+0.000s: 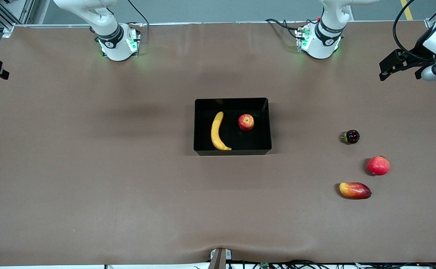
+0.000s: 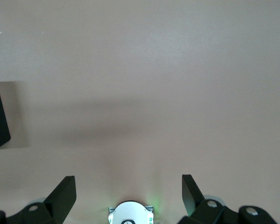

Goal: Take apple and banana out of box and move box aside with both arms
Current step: 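Reach the left gripper down into the black box toward the apple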

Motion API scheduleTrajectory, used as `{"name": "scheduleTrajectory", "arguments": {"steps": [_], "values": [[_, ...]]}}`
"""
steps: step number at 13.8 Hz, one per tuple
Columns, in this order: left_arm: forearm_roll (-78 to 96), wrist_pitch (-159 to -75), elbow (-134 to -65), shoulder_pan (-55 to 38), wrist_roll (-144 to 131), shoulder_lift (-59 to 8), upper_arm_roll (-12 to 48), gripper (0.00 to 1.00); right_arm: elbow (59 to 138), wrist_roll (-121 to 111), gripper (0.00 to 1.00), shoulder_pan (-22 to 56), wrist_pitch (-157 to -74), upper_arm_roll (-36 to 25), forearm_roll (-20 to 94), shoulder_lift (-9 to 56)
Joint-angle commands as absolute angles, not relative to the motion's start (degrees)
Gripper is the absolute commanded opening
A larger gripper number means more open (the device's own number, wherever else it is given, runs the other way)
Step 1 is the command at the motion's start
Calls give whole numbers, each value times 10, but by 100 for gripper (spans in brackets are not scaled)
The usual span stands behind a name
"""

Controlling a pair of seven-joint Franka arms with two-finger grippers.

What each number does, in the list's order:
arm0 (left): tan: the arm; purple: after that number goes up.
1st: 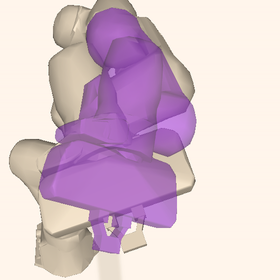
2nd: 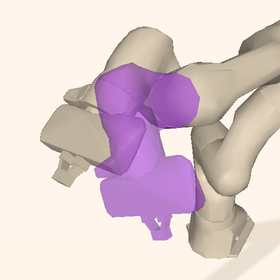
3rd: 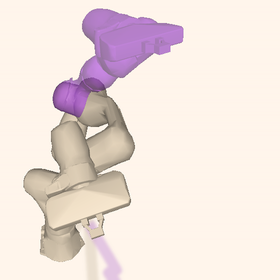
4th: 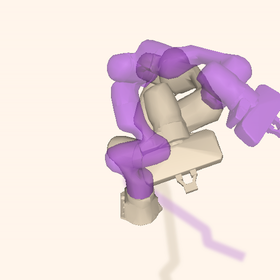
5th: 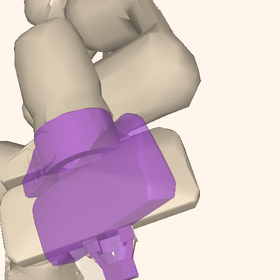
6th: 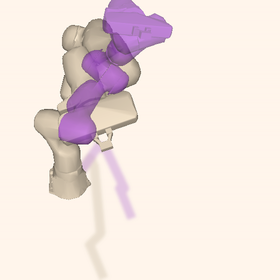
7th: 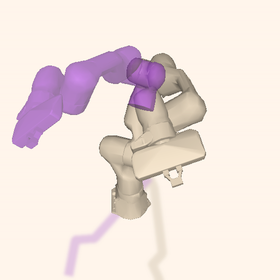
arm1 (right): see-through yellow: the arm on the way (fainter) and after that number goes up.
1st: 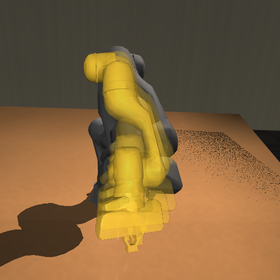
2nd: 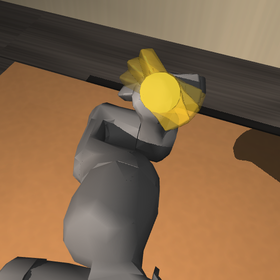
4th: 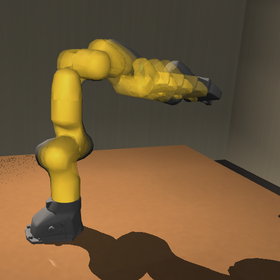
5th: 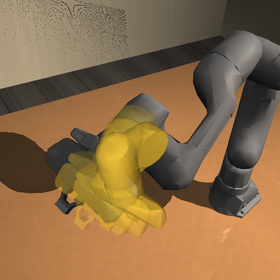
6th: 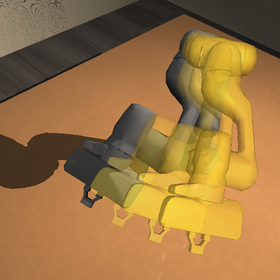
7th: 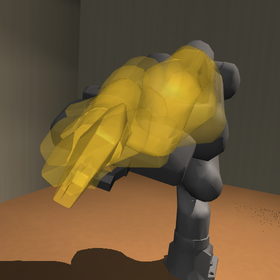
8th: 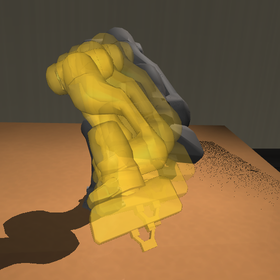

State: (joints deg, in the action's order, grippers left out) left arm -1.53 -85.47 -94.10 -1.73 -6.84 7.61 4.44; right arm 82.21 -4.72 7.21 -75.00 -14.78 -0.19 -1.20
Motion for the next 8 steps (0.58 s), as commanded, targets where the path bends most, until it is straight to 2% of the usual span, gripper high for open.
{"name": "scheduleTrajectory", "arguments": {"steps": [1, 5, 8], "values": [[-5, -843, -923, -20, -67, 66, 45, 100, 819, -53, 100, 63, -744, -145, 9, -12], [-10, -844, -898, -24, -72, 43, 47, 100, 819, -53, 100, 62, -744, -145, 16, -12], [-11, -848, -868, -36, -79, -16, 92, 100, 819, -53, 100, 62, -744, -145, 17, -12]]}}
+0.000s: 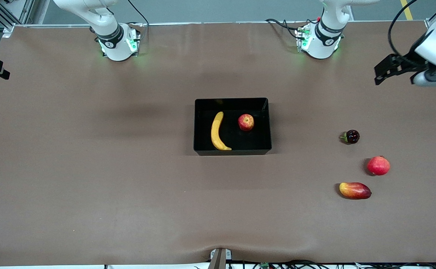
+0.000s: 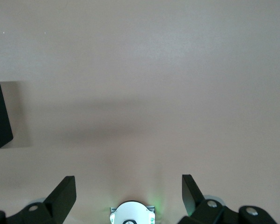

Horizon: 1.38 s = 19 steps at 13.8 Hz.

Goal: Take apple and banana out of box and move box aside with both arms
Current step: 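Reach the left gripper down into the black box toward the apple, then grasp the red-yellow apple with the left gripper and lift it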

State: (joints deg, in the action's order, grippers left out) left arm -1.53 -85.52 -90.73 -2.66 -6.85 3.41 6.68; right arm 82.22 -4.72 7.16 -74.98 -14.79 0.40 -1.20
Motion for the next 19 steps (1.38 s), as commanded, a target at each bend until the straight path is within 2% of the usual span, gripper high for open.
{"name": "scheduleTrajectory", "arguments": {"steps": [1, 4, 11, 17, 19], "values": [[-5, -852, -867, -36, -102, -38, 111, 100, 819, -53, 100, 62, -744, -145, 17, -12], [-13, -917, -870, -65, -228, -99, 166, 100, 819, -53, 100, 62, -744, -145, 17, -12], [-32, -1043, -896, -219, -545, -242, 169, 100, 819, -53, 100, 62, -744, -145, 17, -12], [-79, -1166, -1004, -277, -652, -278, 169, 100, 819, -53, 100, 57, -744, -145, 17, -11], [-91, -1196, -1015, -284, -669, -299, 169, 100, 819, -53, 100, 57, -744, -145, 20, -11]]}}
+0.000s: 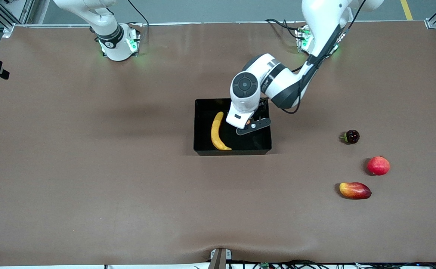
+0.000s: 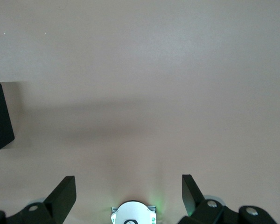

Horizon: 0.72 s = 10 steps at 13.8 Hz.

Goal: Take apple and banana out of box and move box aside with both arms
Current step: 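Grasp the red-yellow apple with the left gripper and lift it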

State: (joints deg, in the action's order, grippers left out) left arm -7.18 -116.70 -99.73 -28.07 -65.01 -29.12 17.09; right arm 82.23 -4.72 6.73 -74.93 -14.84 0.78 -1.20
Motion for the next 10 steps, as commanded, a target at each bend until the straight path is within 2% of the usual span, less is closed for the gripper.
{"name": "scheduleTrajectory", "arguments": {"steps": [1, 7, 8, 9, 10], "values": [[-98, -1202, -1015, -289, -673, -310, 168, 100, 819, -53, 100, 56, -744, -145, 21, -11], [-147, -1246, -1013, -294, -724, -366, 169, 100, 819, -53, 100, 56, -744, -145, 21, -11], [-147, -1252, -1013, -294, -724, -371, 169, 89, 819, -53, 100, 56, -744, -145, 21, -11], [-147, -1252, -1013, -294, -724, -371, 169, 48, 819, -53, 100, 56, -744, -145, 21, -11], [-147, -1252, -1013, -294, -724, -367, 169, 0, 819, -53, 100, 56, -744, -145, 21, -11]]}}
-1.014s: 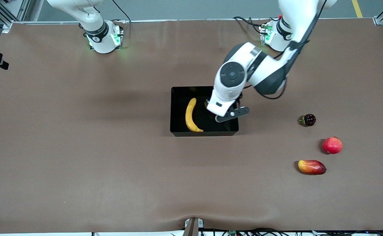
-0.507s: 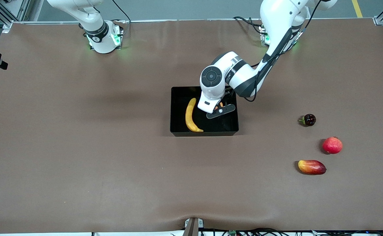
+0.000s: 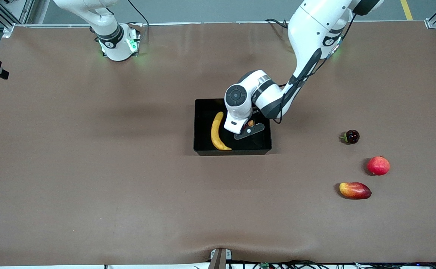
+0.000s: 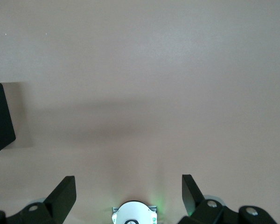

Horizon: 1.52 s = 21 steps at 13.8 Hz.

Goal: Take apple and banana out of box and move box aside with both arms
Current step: 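Grasp the red-yellow apple with the left gripper and lift it, then carry the apple with the left gripper beside the red apple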

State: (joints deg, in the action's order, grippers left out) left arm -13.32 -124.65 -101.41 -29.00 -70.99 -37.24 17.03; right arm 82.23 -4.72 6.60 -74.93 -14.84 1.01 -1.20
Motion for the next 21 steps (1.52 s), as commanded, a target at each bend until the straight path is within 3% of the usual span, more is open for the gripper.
{"name": "scheduleTrajectory", "arguments": {"steps": [1, 4, 7, 12, 21], "values": [[-145, -1247, -1007, -292, -730, -360, 169, 0, 819, -53, 100, 55, -744, -145, 20, -11], [-144, -1230, -1000, -289, -737, -292, 170, 0, 819, -53, 100, 54, -744, -145, 21, -11], [-138, -1154, -954, -270, -696, -237, 170, 0, 819, -53, 100, 54, -745, -145, 23, -11], [-123, -1148, -947, -158, -529, -183, 170, 0, 817, -52, 100, 54, -745, -145, 23, -4], [-109, -1196, -1000, 9, -383, -239, 168, 0, 817, -52, 100, 55, -745, -144, 25, -4]]}}
